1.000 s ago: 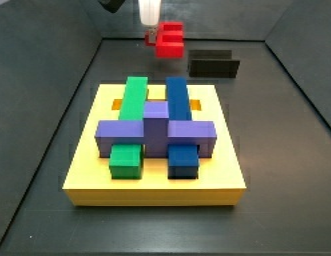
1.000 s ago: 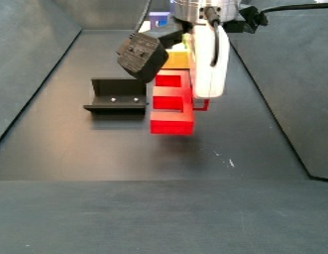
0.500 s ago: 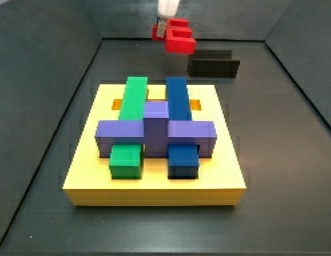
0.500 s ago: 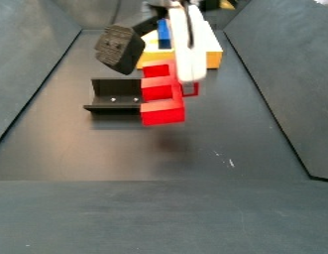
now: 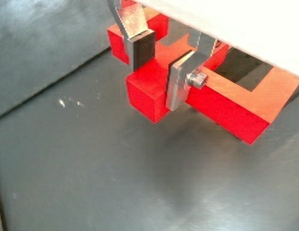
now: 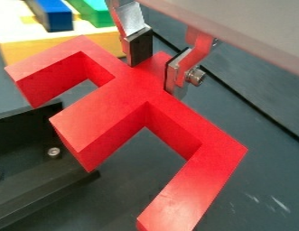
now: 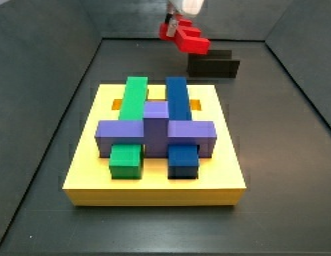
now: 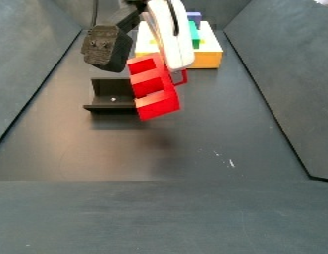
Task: Pick up the red object. Move up. Place the red object on the fixture. Regrasp the red object. Move to above the board. Insert the red object.
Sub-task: Place the red object on the fixture.
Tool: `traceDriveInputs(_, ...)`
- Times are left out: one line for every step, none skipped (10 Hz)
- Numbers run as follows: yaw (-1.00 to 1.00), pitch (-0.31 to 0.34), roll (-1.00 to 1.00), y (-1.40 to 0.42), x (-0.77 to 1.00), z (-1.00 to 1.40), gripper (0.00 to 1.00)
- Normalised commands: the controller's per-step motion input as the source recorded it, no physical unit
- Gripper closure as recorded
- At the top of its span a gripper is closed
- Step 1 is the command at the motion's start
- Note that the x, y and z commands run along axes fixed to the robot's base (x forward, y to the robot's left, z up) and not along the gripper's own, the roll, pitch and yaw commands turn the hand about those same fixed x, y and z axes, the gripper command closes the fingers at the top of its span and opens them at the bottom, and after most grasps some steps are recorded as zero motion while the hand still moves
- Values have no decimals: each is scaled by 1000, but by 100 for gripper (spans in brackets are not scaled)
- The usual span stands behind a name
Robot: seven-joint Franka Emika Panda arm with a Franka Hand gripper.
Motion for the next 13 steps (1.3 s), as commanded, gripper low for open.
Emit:
traceDriveInputs(577, 297, -203, -223, 457, 0, 100)
traceDriveInputs(543, 289, -157, -191, 509, 0, 100)
traceDriveInputs(526, 306, -169, -183, 523, 0, 100)
traceDriveInputs(517, 314, -154, -171, 526, 9, 100)
traceDriveInputs(474, 297, -183, -83, 540, 0, 100)
traceDriveInputs(471, 326, -163, -46, 520, 3, 100)
traceDriveInputs(489, 337, -146, -43, 489, 37, 100)
traceDriveInputs(491, 340, -149, -46, 486, 34, 100)
traceDriveInputs(491, 329, -194, -49, 471, 0, 100)
traceDriveInputs(494, 340, -226, -29, 426, 9, 100)
traceDriveInputs(503, 329, -229, -23, 406, 23, 100)
traceDriveInputs(466, 343, -260, -14, 443, 0, 100)
traceDriveInputs(454, 369, -246, 0, 446, 31, 100)
